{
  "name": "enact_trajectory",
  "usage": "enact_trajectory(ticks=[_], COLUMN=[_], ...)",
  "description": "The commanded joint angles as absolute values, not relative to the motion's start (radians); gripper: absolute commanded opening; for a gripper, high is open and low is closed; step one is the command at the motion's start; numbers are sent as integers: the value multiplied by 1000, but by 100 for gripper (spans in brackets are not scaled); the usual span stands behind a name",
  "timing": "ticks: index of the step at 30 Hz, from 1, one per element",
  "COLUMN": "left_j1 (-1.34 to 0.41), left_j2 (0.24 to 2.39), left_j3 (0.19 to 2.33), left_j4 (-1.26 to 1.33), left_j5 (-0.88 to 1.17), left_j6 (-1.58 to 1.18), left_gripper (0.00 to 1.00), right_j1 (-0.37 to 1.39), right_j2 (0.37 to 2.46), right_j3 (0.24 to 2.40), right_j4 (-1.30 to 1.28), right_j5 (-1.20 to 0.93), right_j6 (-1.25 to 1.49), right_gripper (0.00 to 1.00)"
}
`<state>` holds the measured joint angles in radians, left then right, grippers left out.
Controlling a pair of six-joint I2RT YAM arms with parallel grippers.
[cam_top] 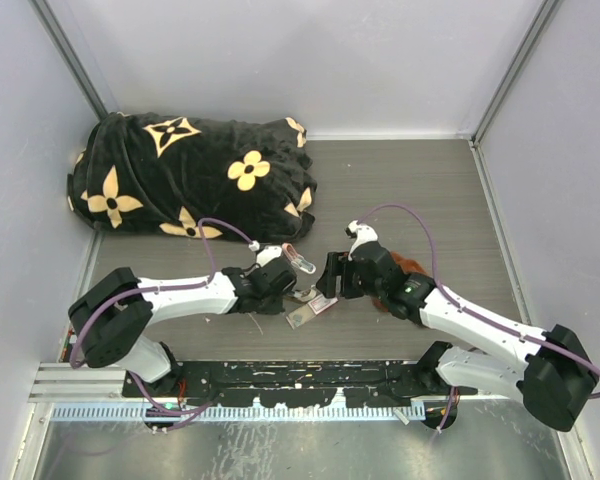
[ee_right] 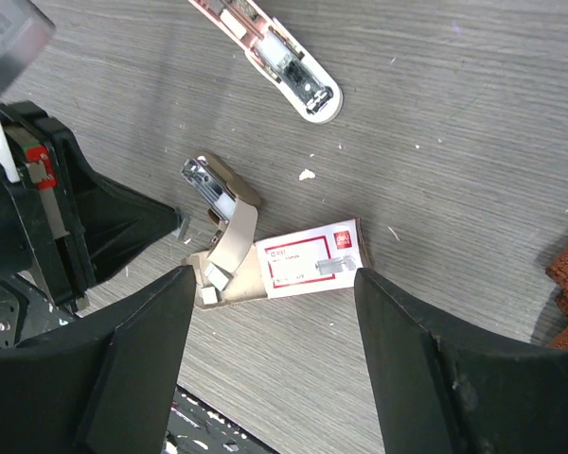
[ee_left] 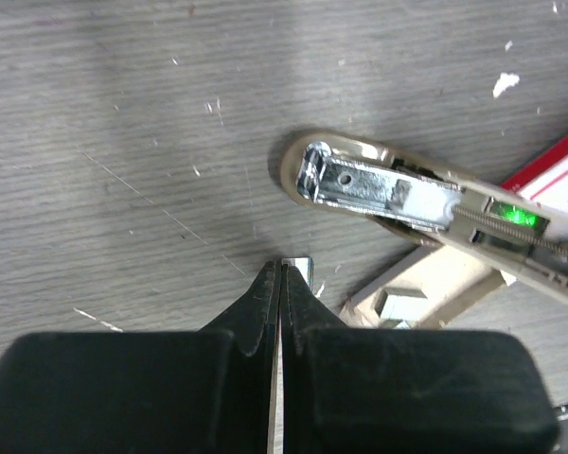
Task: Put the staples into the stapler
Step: Pick up the staple from the center of the board.
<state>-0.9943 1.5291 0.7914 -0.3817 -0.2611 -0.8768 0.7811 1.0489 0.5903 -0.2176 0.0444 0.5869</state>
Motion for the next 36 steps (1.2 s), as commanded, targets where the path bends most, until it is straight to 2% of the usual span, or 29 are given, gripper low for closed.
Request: enact_trajectory(ticks=[1, 9, 15, 21, 27, 30, 36], left_j1=[-1004, -961, -814, -759, -729, -728, -729], left_j2=[1461, 1247, 1082, 985, 918, 901, 880], left_j3=[747, 738, 691, 683, 684, 676, 649], left_j4=[-347, -319, -210, -100, -49, 1, 134], left_j5=[-192, -58, 323, 619, 740, 760, 744], left_j6=[-900, -811, -762, -752, -722, -731, -795], left_gripper=[0, 0, 0, 0, 0, 0, 0], right_j1=[763, 682, 628, 626, 628, 649, 721], right_j2=[995, 934, 836, 910, 972, 998, 1028], right_j3=[596, 607, 554, 557, 510, 504, 449], right_j4=[-192, -112, 110, 305, 557, 595, 784], right_j5=[66, -130, -503, -720, -858, -860, -809], right_j6=[561, 500, 463, 605, 764, 805, 920], right_gripper=[75, 79, 79, 85, 87, 84, 70])
